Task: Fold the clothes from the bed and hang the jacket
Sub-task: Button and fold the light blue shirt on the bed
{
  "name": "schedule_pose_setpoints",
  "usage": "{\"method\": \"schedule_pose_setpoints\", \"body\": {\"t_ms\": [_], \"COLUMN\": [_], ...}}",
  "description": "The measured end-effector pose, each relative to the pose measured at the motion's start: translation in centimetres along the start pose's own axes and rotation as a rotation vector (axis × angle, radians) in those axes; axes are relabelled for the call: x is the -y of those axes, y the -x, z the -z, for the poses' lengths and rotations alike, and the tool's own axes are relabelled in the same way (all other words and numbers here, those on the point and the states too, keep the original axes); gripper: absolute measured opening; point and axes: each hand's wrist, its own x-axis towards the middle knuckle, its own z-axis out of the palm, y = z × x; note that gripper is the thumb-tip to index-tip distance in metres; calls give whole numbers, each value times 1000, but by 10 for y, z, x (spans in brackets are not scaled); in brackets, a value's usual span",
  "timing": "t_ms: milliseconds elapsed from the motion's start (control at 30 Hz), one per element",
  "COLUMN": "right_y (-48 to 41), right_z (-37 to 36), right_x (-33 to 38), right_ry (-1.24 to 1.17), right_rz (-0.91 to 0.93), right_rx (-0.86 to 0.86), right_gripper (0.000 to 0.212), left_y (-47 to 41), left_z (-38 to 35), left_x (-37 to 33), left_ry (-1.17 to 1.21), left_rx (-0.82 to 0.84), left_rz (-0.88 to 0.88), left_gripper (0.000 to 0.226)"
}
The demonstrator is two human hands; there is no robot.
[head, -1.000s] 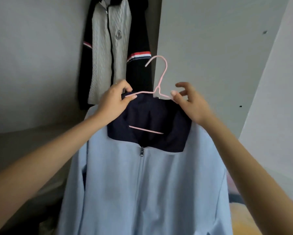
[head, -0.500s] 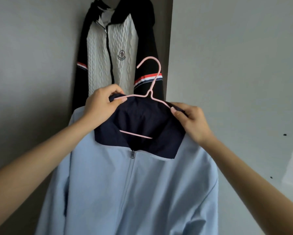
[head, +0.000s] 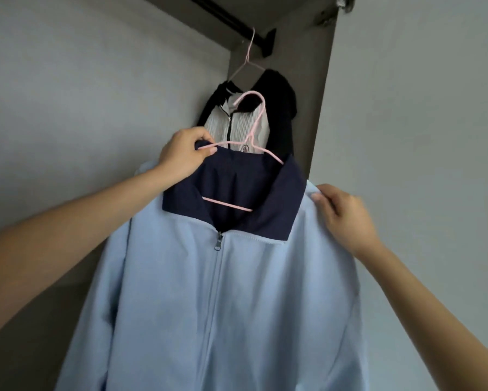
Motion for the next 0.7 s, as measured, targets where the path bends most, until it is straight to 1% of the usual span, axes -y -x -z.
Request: {"method": "schedule_pose_setpoints", "body": {"t_ms": [67, 167, 300, 367, 433, 533, 634, 700], "right_y": [-16, -42, -90, -119, -143, -203, -256, -285], "right_z": [-7, -20, -35, -46, -49, -60, -59, -60], "right_x": [12, 27, 39, 44, 46, 56, 67, 78], "right_ry": [78, 142, 129, 103, 100, 141, 198, 198], "right_rz": [10, -7, -39, -38, -56, -69, -110, -131], "right_rx": [-102, -215, -336, -398, -400, -430, -473, -509], "right_gripper": [26, 27, 25, 23, 25, 25, 24, 25], "left_y": [-16, -38, -83, -107, -122, -159, -179, -186], "left_z": [6, 12, 18, 21, 24, 42, 48, 46], "left_x": [1, 4, 18, 34, 42, 61, 70, 74], "left_ry": [-46, -141, -169, -146, -151, -260, -361, -350], "left_rx": [-15, -56, -68, -97, -92, -103, -48, -1], "left_rz": [8, 46, 24, 12, 48, -17, -115, -139], "left_gripper": [4, 8, 9, 13, 23, 36, 37, 38]}}
